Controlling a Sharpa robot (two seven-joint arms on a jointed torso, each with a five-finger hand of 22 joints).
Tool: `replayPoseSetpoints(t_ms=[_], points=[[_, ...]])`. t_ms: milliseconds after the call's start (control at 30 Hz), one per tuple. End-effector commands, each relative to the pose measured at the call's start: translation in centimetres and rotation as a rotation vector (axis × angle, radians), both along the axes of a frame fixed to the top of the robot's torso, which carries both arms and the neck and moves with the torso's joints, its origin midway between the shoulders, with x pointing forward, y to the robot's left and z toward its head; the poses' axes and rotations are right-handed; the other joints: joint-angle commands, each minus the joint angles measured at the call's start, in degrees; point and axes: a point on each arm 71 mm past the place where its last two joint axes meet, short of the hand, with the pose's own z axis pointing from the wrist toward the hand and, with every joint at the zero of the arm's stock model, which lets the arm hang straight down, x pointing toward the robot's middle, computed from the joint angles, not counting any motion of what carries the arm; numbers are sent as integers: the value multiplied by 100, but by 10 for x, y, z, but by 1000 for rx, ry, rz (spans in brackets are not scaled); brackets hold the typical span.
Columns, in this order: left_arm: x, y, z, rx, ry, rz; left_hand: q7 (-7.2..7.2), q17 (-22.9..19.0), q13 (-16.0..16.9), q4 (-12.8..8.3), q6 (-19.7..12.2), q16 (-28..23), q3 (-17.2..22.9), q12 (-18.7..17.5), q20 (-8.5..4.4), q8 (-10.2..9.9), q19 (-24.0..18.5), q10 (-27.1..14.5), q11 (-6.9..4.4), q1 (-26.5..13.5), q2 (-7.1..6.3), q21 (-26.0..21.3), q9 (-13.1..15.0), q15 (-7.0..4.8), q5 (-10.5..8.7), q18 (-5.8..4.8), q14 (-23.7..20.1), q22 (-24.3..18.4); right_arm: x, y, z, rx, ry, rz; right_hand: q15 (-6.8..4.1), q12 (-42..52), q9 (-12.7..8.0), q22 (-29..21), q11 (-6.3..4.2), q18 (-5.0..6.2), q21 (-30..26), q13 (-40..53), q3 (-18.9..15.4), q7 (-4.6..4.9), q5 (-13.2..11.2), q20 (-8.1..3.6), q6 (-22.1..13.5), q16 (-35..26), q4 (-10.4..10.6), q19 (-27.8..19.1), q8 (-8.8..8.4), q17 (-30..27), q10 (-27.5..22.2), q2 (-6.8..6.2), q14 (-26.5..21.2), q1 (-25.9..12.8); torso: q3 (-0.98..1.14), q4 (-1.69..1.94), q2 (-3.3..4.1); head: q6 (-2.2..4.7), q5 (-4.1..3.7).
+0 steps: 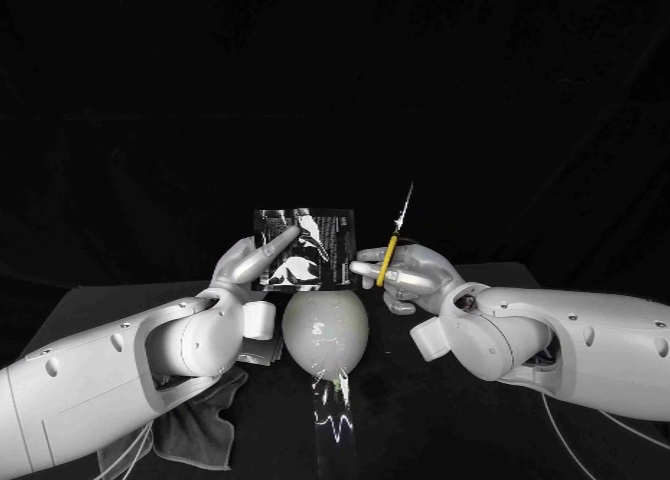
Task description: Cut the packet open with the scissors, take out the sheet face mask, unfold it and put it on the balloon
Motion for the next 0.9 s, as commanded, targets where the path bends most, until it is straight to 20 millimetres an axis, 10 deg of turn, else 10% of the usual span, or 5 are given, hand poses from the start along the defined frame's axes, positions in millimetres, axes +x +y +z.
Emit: replayPoseSetpoints(t_ms=[33,200,900], points=[[-2,-3,3,3,-23,-31,22,8,1,-18,-32,-39,23,-25,5,9,-40,35,-4,-20,60,22,8,19,21,29,28,8,-2,5,4,17,-10,27,64,3771,78,796,33,-56,-27,-5,-58,371,-9,63,-1923,26,8,-5,50,819,1474,64,451,9,5,-11,1,3,13],[-2,-2,3,17,-33,-35,21,9,1,-19,-32,-40,23,-25,5,9,-41,35,-4,-20,60,22,9,19,21,29,28,9,-3,8,6,17,-12,35,93,3810,531,804,50,-52,-32,-26,-182,390,-8,102,-985,32,38,-5,267,832,1448,169,453,49,1,-3,-6,-19,-32],[-8,-15,7,83,-119,-124,18,10,-2,-37,-35,-62,19,-37,13,8,-65,28,-3,-34,57,26,11,25,21,25,13,12,-2,18,7,-3,-10,67,-64,3896,387,817,-148,-44,-57,-56,-281,154,-7,11,147,38,199,-6,697,853,1421,580,456,85,-1,3,-8,-23,-51]])
